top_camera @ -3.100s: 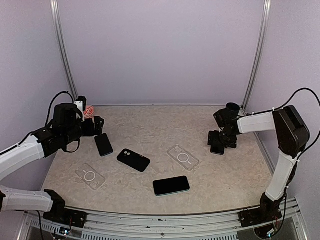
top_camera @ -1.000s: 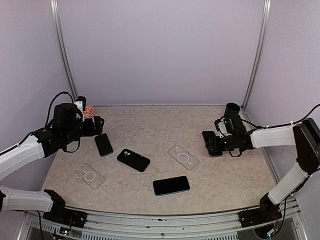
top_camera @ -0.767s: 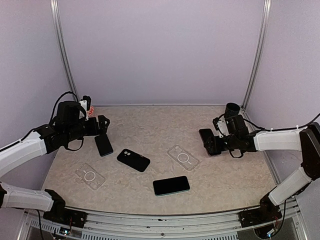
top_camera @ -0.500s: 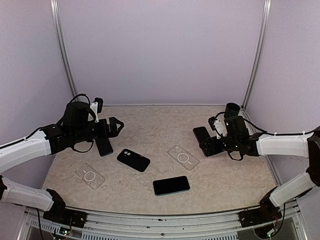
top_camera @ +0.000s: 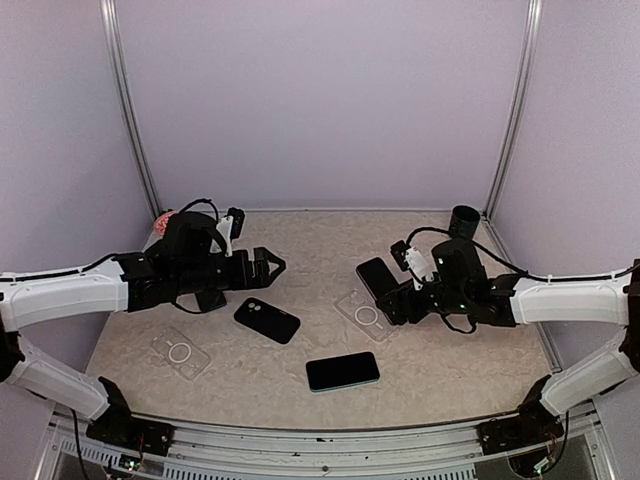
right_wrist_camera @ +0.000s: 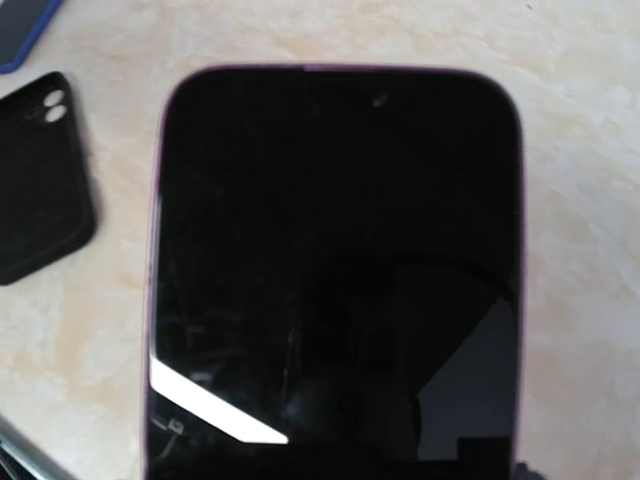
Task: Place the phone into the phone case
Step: Pass from the right arm to the left
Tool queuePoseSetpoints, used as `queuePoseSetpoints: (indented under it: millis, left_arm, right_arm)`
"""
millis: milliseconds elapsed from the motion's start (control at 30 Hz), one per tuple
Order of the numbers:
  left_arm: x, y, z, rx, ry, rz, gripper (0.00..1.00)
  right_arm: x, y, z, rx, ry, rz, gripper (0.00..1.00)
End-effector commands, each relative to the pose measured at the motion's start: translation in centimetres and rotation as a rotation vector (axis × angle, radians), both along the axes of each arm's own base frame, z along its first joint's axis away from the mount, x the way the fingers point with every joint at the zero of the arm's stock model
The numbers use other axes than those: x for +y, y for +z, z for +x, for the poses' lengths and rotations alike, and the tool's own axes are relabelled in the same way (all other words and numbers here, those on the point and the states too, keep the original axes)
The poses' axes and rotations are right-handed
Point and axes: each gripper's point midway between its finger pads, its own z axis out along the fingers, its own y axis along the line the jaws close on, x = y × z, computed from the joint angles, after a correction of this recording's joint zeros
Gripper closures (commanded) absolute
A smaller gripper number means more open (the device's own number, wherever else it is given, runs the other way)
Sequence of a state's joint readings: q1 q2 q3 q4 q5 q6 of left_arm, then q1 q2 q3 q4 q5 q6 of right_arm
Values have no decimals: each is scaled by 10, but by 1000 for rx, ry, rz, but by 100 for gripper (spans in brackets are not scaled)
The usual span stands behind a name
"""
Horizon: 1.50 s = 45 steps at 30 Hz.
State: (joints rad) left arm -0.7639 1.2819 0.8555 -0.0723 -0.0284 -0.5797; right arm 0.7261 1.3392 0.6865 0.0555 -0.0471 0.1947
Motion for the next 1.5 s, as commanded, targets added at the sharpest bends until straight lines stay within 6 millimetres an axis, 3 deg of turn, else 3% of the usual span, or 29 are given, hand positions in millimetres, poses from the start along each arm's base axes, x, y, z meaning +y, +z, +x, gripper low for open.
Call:
queuePoseSetpoints:
  millis: [0, 533, 1133, 1467]
  left_arm:
    - [-23, 16, -5, -27, -49, -67, 1]
    - [-47, 5, -23, -12, -143, -128, 1]
    - [-68, -11, -18, 10, -178, -122, 1]
    - [-111, 4, -26, 0, -331, -170, 1]
  right_arm:
    - [14, 27, -7, -102, 46, 53, 30]
    - [34, 27, -29, -119, 125, 45, 30]
    - [22, 15, -26, -115, 56, -29, 29]
    - [32, 29, -53, -180, 171, 1, 30]
